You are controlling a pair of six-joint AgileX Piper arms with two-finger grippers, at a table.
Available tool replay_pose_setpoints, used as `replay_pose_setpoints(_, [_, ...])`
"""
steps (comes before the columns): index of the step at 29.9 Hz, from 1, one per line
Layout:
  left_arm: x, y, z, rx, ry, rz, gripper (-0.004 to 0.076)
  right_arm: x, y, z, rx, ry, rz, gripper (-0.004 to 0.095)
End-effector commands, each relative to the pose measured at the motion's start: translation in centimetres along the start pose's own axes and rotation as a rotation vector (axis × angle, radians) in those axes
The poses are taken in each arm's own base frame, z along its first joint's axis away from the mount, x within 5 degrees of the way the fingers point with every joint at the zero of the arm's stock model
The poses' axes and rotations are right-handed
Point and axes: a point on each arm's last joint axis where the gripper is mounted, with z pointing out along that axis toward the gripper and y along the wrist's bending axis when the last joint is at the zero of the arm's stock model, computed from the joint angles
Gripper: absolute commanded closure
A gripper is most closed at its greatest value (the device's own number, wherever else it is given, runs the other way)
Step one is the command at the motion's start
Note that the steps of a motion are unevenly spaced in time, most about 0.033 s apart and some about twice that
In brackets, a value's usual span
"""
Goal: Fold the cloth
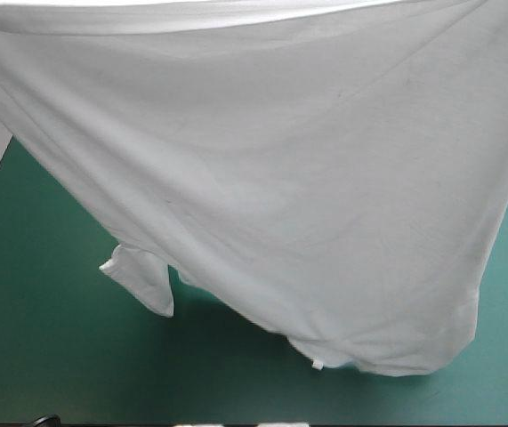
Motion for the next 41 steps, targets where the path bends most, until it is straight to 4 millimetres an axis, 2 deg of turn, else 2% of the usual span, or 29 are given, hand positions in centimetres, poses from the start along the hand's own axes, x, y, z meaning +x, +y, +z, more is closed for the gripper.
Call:
replay_pose_setpoints(1, [-1.7,0.5,1.1,-0.129,-0.17,0.065,0.0746,-1.0,-0.4,0.9,0.05,-0.15,-0.01,0.0925])
replay_pose_setpoints(6, [-2.9,-0.3,3.9,-0.28,-0.287,0.208,0.0746,0.2,-0.5,4.4,0.095,-0.223,-0.041,0.0925])
replay_pose_setpoints(10, [-2.8,-1.6,7.4,-0.404,-0.29,0.327,0.0745,1.7,-0.6,7.9,0.151,-0.327,-0.097,0.0925])
replay_pose_setpoints(14, [-1.7,-2.4,11.8,-0.486,-0.285,0.41,0.0745,4.5,-0.1,11.9,0.159,-0.352,-0.12,0.0925])
replay_pose_setpoints(18, [0.7,-1.2,16.4,-0.49,-0.362,0.304,0.0745,7.8,0.3,15.6,0.173,-0.349,-0.185,0.0925])
replay_pose_setpoints(22, [4.1,0.8,20.8,-0.466,-0.432,0.199,0.0745,10.6,-1.5,18.5,0.214,-0.371,-0.12,0.0925])
replay_pose_setpoints(25, [6.4,2.3,23.0,-0.439,-0.521,0.123,0.0745,12.6,-3.5,20.1,0.255,-0.426,-0.061,0.0925])
replay_pose_setpoints(29, [8.5,3.6,24.6,-0.431,-0.619,0.07,0.0745,15.3,-5.5,21.6,0.291,-0.462,-0.036,0.0925])
replay_pose_setpoints(34, [10.0,4.2,25.5,-0.427,-0.642,0.06,0.0745,16.7,-5.8,22.4,0.303,-0.496,-0.054,0.0925])
replay_pose_setpoints(37, [11.7,4.7,26.6,-0.423,-0.583,-0.016,0.0745,17.9,-5.7,23.0,0.291,-0.41,-0.04,0.0925])
replay_pose_setpoints(41, [15.0,4.7,28.9,-0.423,-0.436,-0.135,0.0745,21.2,-5.3,24.6,0.266,-0.224,-0.028,0.0925])
